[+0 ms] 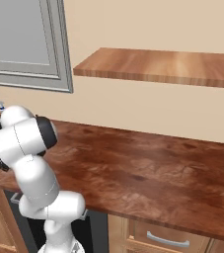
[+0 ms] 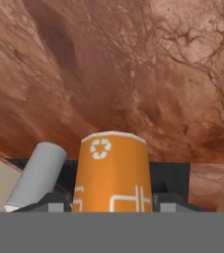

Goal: Locate and retrieve the soap dispenser and spray from the cabinet. Place them next to the sink.

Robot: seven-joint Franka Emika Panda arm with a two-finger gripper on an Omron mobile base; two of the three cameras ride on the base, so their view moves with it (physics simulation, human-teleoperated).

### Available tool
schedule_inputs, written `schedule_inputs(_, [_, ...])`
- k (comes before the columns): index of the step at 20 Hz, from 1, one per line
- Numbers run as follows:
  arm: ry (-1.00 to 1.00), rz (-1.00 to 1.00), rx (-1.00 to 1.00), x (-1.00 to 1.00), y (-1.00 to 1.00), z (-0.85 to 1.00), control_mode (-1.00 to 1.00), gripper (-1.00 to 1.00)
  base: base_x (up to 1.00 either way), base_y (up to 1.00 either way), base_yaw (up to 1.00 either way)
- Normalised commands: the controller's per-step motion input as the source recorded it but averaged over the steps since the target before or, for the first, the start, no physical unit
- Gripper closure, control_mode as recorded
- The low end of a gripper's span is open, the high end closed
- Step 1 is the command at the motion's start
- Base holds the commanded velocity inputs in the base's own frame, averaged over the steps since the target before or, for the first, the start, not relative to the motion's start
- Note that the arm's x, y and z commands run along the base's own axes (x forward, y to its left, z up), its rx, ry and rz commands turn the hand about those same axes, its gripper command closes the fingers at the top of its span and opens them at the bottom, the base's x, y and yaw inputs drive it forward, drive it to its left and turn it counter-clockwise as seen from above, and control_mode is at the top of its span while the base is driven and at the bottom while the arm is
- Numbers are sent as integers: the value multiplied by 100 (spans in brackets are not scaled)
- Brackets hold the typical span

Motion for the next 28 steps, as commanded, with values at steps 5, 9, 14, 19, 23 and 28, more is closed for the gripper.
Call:
schedule_inputs(5, [0,0,1,-9,-8,-41,-100,100,0,0,0])
schedule_inputs(9, [-2,0,6,-7,1,-39,-100,100,0,0,0])
schedule_inputs(14, [0,0,12,-3,0,-49,-100,100,0,0,0])
schedule_inputs(19, [0,0,12,0,0,-63,-100,100,0,0,0])
schedule_inputs(23, [0,0,9,-2,0,-65,-100,100,0,0,0])
schedule_inputs(28, [0,0,9,-4,1,-58,-100,100,0,0,0])
